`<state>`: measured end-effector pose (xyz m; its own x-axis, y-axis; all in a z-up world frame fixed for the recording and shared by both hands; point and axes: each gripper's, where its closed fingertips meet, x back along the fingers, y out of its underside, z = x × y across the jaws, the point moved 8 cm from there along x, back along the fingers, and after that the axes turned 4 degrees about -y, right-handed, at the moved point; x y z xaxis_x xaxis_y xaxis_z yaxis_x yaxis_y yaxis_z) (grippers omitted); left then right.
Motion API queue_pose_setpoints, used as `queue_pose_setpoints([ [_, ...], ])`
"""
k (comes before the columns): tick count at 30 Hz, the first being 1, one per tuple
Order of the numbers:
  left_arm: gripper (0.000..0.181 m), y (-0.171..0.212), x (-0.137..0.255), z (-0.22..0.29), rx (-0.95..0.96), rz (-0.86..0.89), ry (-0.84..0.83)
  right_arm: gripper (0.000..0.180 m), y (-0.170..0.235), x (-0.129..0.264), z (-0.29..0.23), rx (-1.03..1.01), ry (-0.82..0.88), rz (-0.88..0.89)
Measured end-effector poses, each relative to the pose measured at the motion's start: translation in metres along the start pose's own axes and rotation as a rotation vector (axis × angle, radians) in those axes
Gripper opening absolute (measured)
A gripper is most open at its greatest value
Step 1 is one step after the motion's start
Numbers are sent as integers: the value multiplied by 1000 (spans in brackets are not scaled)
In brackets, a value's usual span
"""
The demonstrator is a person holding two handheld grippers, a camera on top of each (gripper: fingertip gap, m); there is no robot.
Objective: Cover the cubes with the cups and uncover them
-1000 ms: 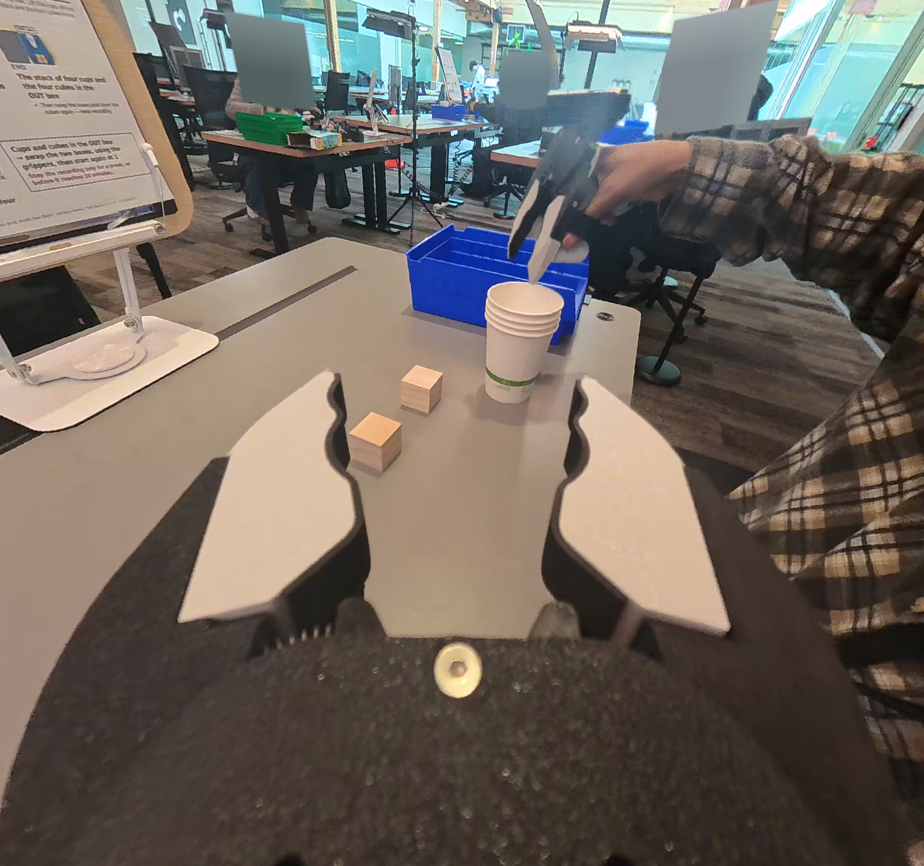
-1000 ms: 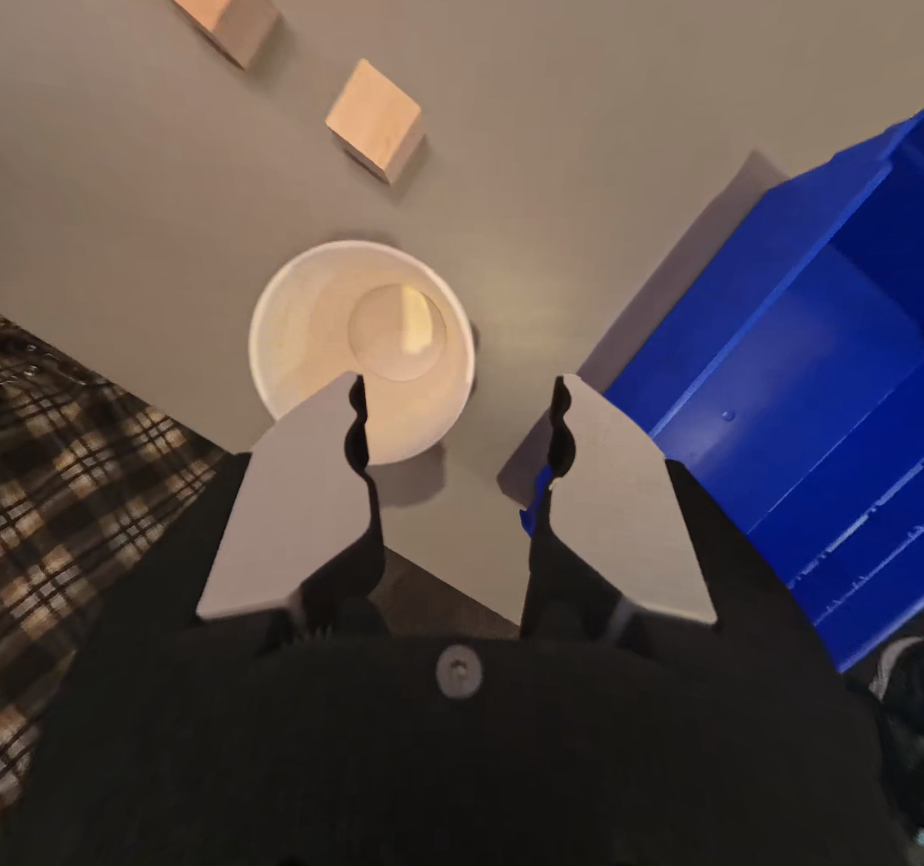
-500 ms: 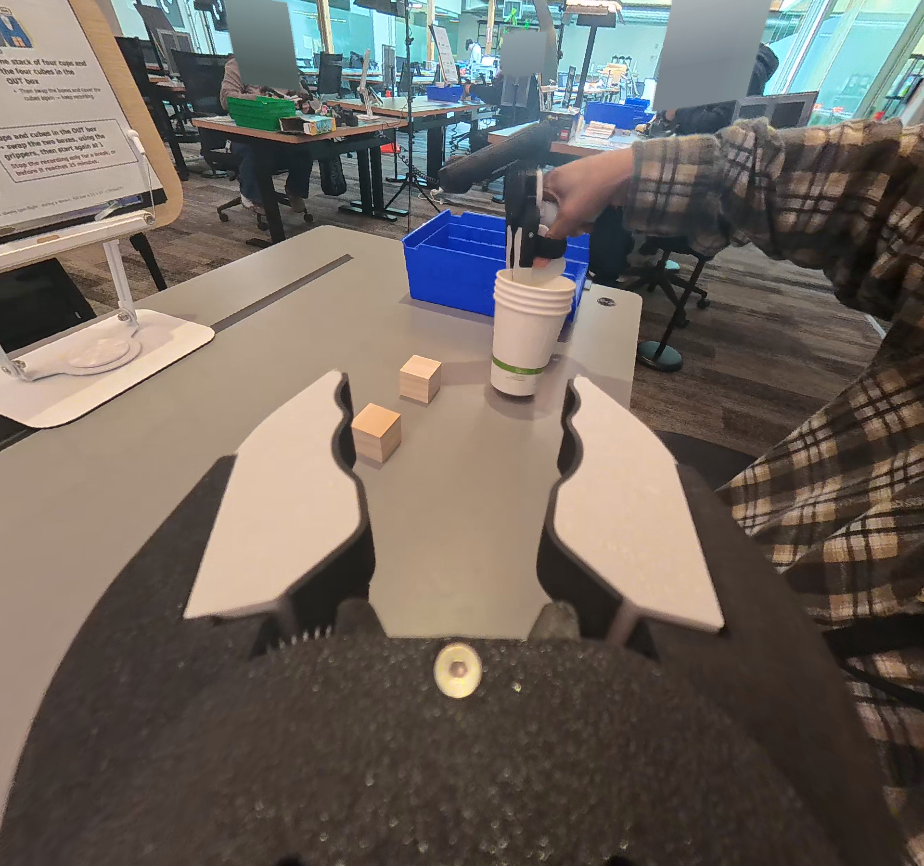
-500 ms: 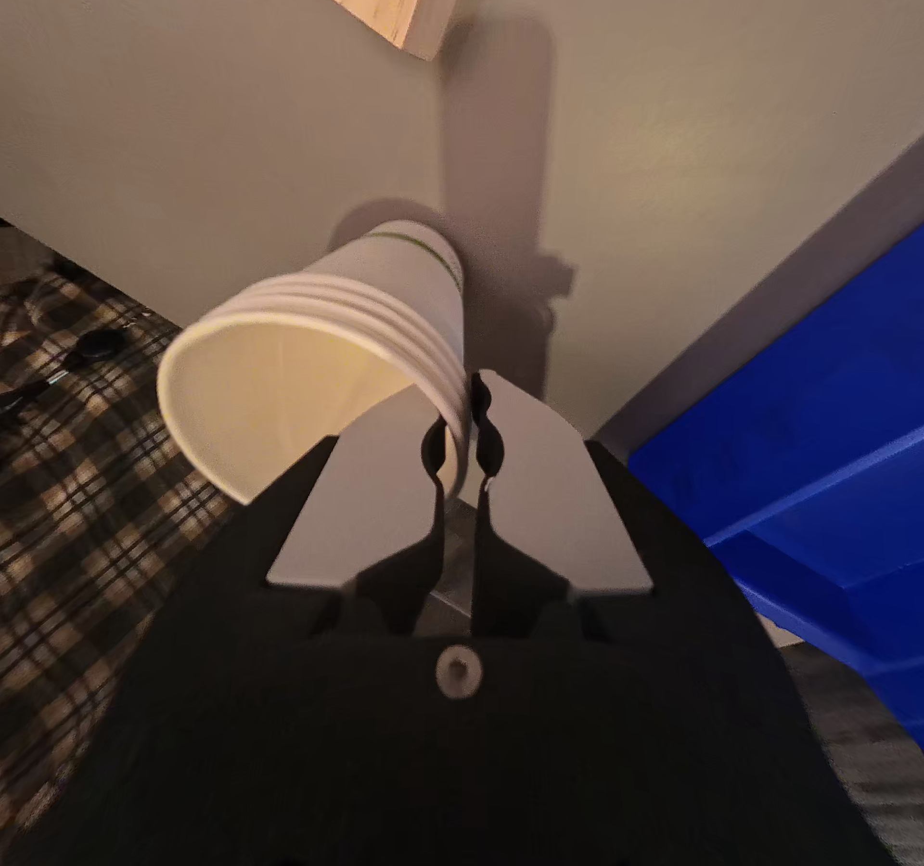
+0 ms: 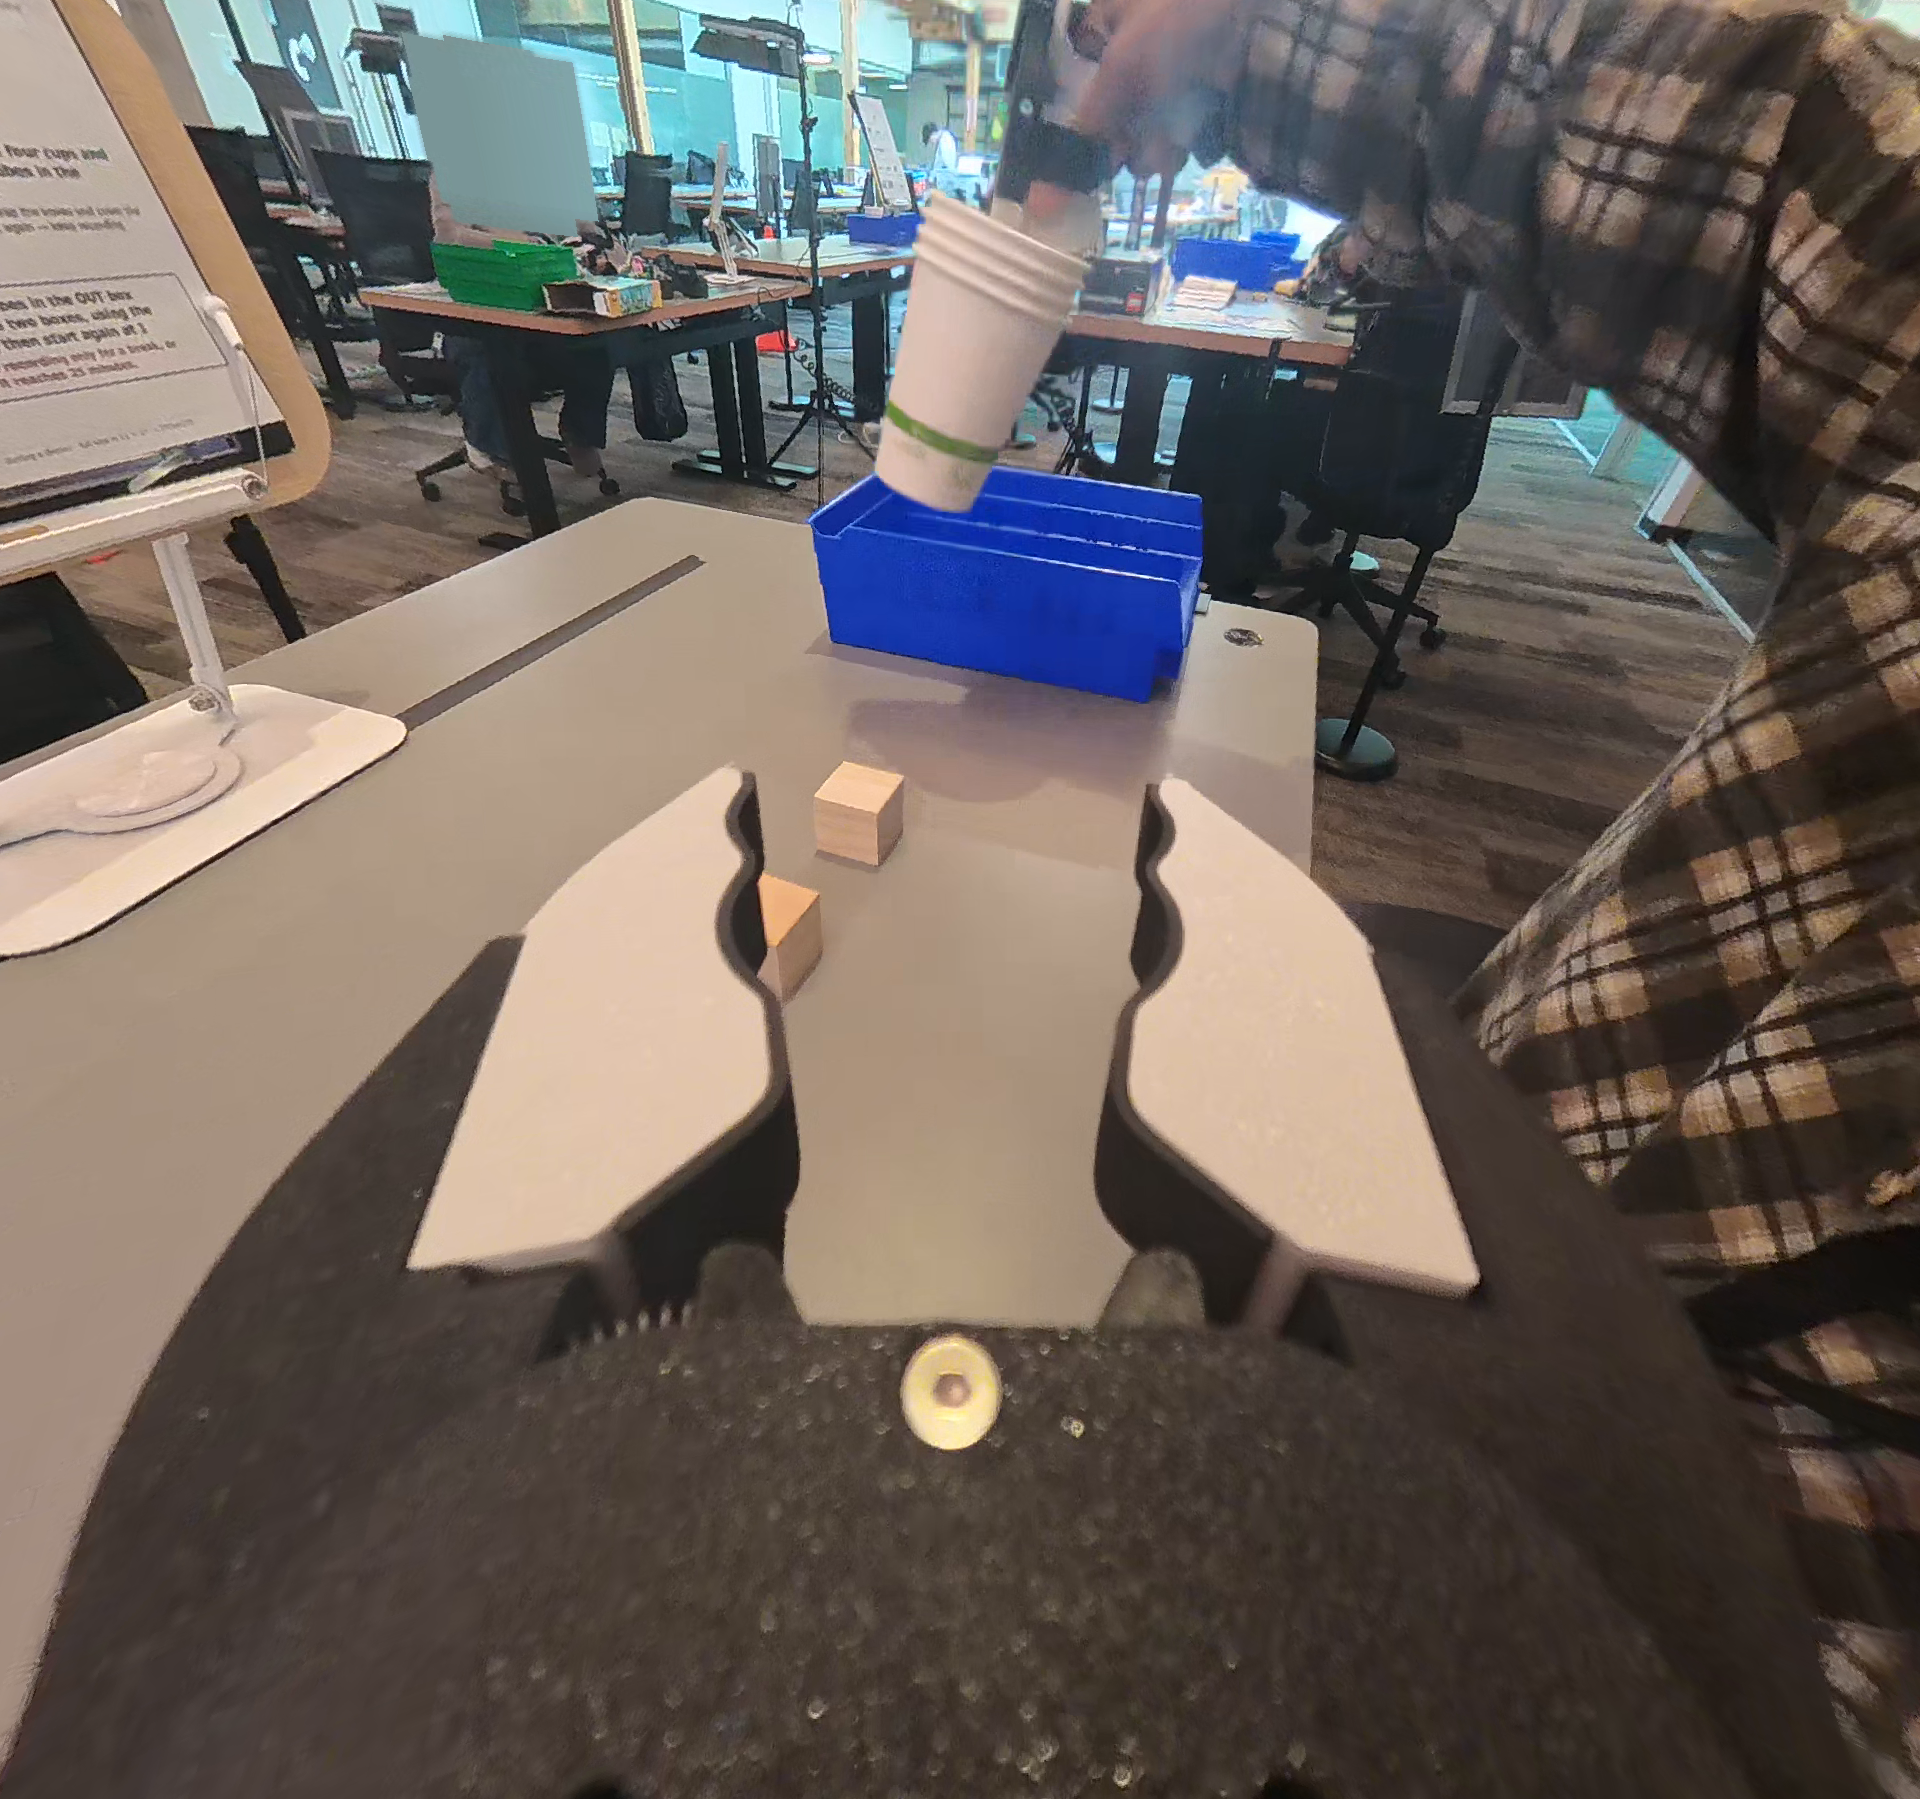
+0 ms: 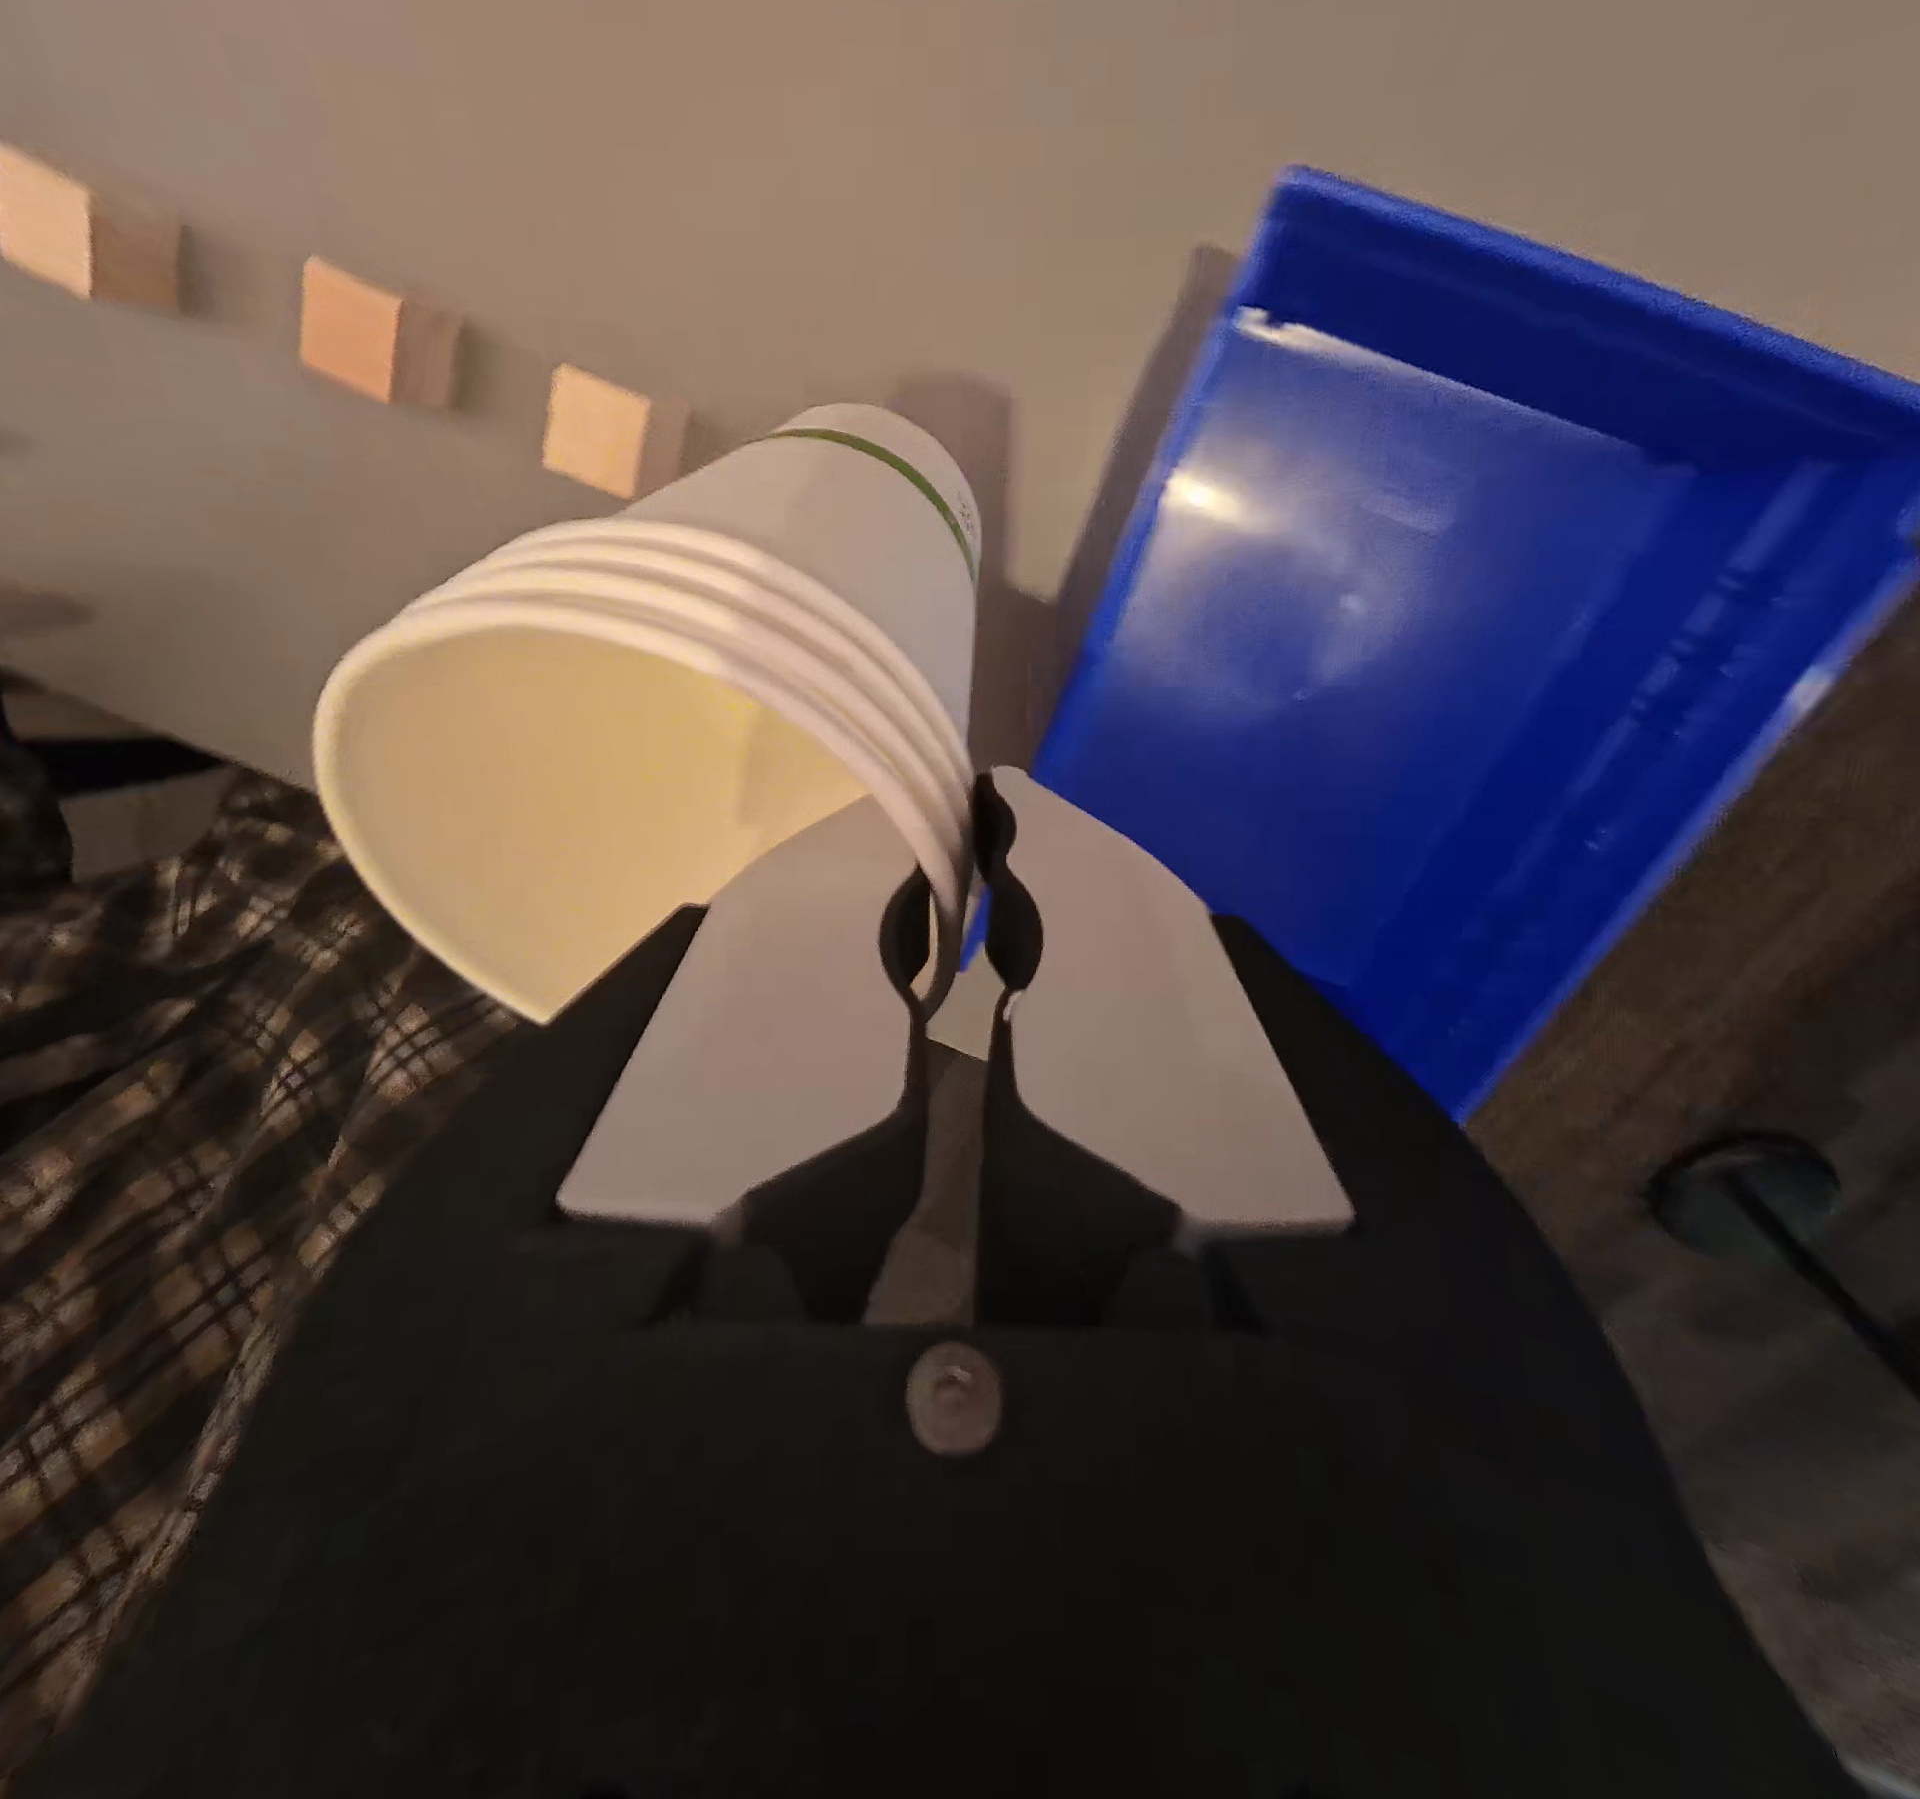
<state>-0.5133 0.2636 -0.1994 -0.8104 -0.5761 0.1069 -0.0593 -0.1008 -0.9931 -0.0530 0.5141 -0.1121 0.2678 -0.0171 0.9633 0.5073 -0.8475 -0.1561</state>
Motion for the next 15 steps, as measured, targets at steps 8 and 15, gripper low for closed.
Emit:
queue_pose_setpoints([
  [8,67,9,-16,-7,-30,13,28,5,4,-7,107,-277,66,-74],
  [15,66,24,-34,-15,-31,-60,27,5,9,-64,169,-385,57,-169],
])
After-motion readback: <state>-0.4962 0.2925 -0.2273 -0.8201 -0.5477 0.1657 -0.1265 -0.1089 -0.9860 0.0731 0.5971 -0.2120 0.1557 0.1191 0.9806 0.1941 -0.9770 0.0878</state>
